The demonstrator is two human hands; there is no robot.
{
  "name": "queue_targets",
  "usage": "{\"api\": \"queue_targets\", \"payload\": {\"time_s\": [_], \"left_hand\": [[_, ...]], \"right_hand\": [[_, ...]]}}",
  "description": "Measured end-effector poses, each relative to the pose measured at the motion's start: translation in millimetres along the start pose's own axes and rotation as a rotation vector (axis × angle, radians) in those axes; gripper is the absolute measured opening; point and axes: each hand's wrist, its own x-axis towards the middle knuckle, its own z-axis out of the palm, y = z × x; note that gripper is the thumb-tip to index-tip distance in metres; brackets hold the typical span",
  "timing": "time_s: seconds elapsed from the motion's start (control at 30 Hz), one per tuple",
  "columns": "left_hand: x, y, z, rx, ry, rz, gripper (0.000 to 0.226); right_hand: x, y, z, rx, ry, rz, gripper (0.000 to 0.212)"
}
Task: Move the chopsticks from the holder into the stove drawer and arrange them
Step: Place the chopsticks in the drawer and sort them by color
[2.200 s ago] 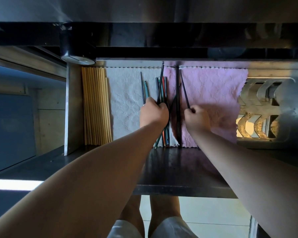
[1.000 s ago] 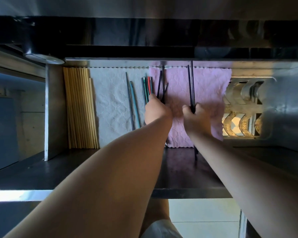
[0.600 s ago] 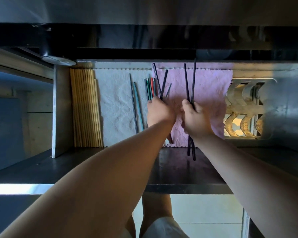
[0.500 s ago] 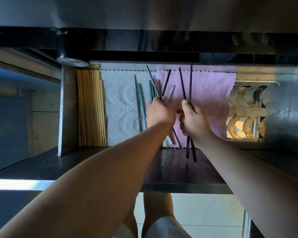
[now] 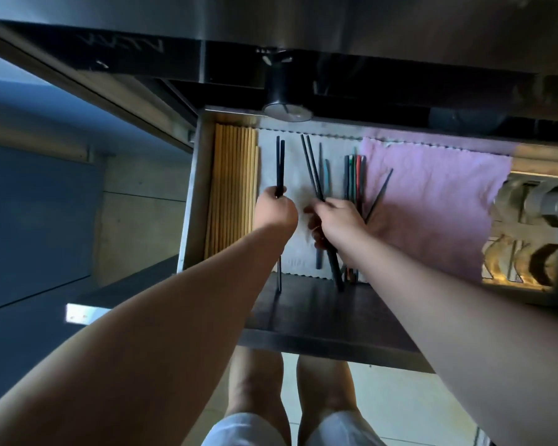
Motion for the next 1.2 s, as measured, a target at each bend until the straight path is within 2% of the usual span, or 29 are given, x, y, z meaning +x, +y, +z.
{"api": "queue_targets", "payload": {"time_s": [0.23,0.37,0.6,0.7,0.77,0.83,0.93,1.03,1.2], "left_hand": [[23,-6,-27,0.087,0.035,0.053,0.052],[28,-7,-38,0.220,0.040,0.133,0.048],[30,-15,-47,0.357,0.060,0.199,0.042],[29,-20,-52,0.483,0.091,0.231,0.042],[28,-21,-58,0.669,0.129,0.314,0.046],[28,-22,-63,0.857,0.076,0.447,0.063],[29,-26,-69,1.093,-0.137,0.561,0.085],[34,-35,-75,1.222,-0.200,0.539,0.086],[34,-38,-77,1.236,-0.194,0.536,0.088]], "right_hand": [[23,0,43,-0.070,0.040,0.054,0.017],[30,2,56,-0.133,0.089,0.053,0.020],[23,-4,71,-0.329,0.157,-0.049,0.027],[19,-2,69,-0.348,0.189,-0.057,0.033],[17,0,67,-0.360,0.212,-0.054,0.037],[14,0,67,-0.345,0.191,-0.048,0.038],[12,-2,73,-0.315,0.107,-0.041,0.037],[11,-5,77,-0.277,0.072,-0.034,0.038],[8,-7,77,-0.308,0.093,-0.049,0.037]]}}
